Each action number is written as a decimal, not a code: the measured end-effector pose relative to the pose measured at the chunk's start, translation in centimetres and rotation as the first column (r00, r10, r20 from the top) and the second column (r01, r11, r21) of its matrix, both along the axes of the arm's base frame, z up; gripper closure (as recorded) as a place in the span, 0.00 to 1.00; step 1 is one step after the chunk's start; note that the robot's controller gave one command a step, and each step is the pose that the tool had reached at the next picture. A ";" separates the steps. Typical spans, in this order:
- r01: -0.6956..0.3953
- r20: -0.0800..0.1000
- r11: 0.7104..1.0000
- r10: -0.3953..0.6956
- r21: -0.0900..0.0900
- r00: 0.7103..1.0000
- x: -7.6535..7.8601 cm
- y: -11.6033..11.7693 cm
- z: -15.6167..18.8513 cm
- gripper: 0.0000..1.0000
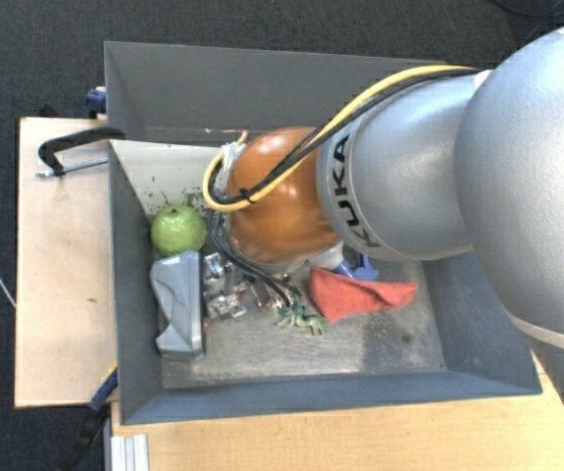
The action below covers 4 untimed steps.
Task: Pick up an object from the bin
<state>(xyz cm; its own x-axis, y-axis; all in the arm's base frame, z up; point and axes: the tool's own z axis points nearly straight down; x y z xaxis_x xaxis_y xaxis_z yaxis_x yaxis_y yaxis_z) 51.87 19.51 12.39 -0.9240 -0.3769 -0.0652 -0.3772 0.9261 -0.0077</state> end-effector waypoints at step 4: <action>-0.074 -0.056 0.997 0.073 -0.015 0.996 -1.9 -1.7 1.9 1.00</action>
Offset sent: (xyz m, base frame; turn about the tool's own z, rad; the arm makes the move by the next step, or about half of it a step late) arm -0.0201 -0.0086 0.0173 -0.0920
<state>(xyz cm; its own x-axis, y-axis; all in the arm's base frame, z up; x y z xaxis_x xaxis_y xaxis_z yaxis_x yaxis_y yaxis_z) 49.99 17.78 14.28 -0.8959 -0.4441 -0.0073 -0.4441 0.8960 0.0000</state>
